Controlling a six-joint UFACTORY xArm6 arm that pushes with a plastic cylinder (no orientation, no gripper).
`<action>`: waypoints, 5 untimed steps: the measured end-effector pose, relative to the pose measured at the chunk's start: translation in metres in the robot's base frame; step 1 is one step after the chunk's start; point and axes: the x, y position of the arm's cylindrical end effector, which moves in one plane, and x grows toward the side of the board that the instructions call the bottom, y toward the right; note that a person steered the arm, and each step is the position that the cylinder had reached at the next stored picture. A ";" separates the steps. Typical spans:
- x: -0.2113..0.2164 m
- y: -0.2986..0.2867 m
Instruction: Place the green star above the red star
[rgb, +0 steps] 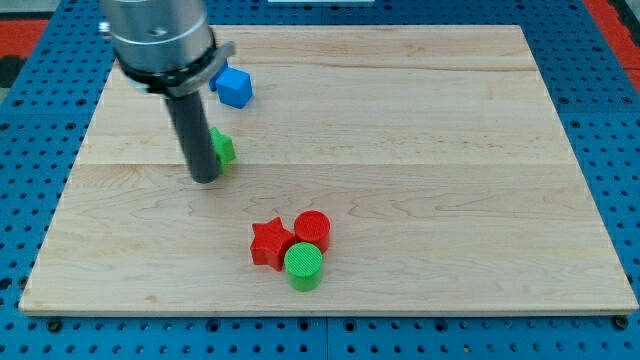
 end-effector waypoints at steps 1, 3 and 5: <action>-0.016 -0.006; -0.027 -0.046; -0.061 0.019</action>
